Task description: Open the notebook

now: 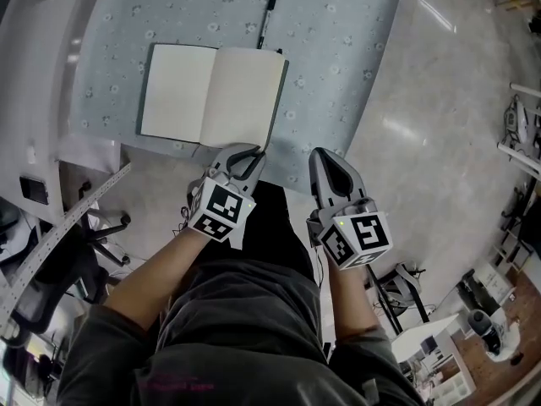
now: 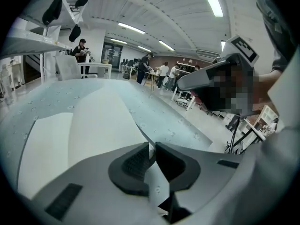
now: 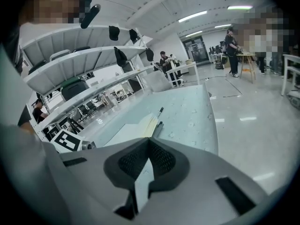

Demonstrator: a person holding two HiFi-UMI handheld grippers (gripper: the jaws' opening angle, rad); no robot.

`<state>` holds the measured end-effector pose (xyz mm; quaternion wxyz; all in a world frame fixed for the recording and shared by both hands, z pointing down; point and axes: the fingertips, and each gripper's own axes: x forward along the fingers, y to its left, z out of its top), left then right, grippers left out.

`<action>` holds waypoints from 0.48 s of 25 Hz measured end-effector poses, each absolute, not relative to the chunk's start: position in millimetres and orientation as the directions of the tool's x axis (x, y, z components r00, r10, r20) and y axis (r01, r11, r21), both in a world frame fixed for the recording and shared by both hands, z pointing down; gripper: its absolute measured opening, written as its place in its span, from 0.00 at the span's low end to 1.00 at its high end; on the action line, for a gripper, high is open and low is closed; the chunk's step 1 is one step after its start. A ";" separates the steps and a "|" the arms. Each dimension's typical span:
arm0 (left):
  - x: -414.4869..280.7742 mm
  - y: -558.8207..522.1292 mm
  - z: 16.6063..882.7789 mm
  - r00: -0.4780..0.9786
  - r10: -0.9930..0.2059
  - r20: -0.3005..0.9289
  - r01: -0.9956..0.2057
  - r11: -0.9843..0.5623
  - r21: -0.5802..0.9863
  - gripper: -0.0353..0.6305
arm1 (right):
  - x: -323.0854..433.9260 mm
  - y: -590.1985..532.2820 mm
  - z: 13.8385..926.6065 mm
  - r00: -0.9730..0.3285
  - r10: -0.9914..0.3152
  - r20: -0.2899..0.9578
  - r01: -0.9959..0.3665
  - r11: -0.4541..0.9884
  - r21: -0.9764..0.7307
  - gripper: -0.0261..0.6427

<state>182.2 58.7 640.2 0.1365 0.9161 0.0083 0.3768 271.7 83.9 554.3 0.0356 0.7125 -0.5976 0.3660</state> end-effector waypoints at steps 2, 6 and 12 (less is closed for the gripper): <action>184.7 60.9 645.7 0.701 0.127 0.702 -0.079 -0.964 0.253 0.11 | 273.9 86.8 555.1 0.021 -0.825 0.565 -0.875 -0.289 -0.388 0.04; 188.6 65.1 653.8 0.672 0.148 0.725 -0.067 -0.964 0.258 0.12 | 278.2 91.5 558.4 0.029 -0.821 0.570 -0.868 -0.303 -0.393 0.04; 191.8 71.4 663.2 0.639 0.191 0.745 -0.059 -0.954 0.295 0.13 | 280.6 88.4 560.1 0.022 -0.821 0.571 -0.865 -0.302 -0.400 0.04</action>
